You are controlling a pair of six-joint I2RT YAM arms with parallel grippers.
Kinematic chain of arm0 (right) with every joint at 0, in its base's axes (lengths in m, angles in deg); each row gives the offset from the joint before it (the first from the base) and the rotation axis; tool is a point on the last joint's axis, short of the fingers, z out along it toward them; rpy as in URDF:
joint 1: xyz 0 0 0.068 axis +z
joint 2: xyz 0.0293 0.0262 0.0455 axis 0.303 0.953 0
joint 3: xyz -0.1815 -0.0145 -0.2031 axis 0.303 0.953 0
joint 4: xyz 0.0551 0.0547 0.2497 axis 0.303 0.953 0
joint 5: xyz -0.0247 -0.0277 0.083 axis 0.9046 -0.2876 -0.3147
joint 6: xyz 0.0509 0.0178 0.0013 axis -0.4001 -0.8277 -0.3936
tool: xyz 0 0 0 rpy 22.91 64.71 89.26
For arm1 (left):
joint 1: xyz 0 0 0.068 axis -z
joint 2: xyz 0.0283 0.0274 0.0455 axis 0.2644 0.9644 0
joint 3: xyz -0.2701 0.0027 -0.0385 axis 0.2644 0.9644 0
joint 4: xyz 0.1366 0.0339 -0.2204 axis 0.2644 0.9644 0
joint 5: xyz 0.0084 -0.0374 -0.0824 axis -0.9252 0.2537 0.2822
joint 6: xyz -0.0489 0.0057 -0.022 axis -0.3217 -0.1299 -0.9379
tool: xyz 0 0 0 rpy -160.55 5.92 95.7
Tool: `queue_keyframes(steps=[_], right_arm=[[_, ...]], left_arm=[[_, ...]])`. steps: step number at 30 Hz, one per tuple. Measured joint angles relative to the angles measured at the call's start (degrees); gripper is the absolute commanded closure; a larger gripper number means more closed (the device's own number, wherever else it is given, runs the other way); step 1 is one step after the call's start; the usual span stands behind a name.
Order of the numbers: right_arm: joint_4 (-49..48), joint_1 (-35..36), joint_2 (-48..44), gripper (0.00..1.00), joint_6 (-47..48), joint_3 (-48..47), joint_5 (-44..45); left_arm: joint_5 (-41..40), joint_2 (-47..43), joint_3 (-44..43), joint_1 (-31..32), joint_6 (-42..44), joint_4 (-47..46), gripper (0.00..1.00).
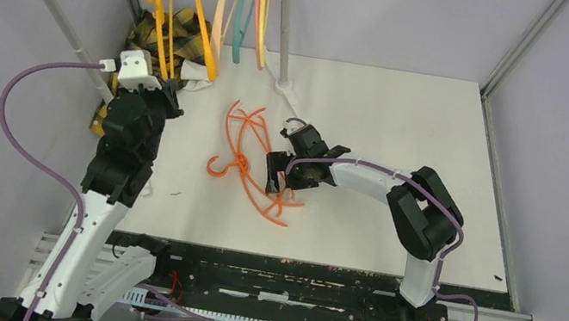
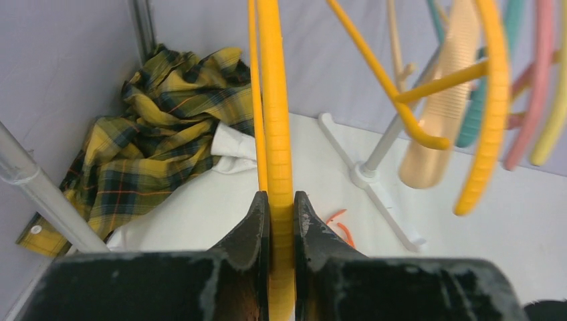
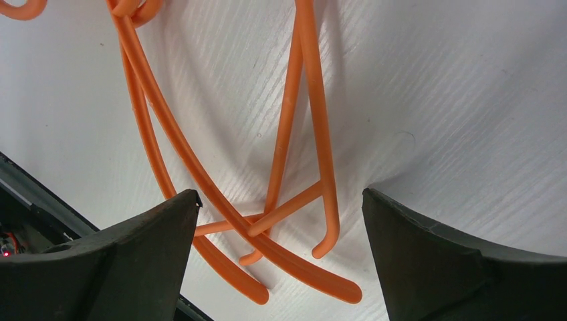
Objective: Organize the hangers
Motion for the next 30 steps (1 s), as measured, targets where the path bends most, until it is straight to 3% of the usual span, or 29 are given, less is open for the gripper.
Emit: queue_keyframes(steps=[6, 22, 30], right_arm=[[-1.3, -0.1, 0.3, 0.00, -1.1, -0.1, -1.1], [-1.3, -0.1, 1.5, 0.00, -1.5, -1.4, -1.6], [-1.2, -0.1, 2.0, 0.00, -1.5, -2.2, -2.2]], left_arm=[[-1.6, -3.7, -0.3, 4.8, 0.1, 0.9, 0.97], [-5.0, 0.3, -8.3, 4.9, 4.5, 1.4, 0.97], [-6.6, 9.7, -18.3, 4.9, 5.1, 3.4, 0.97]])
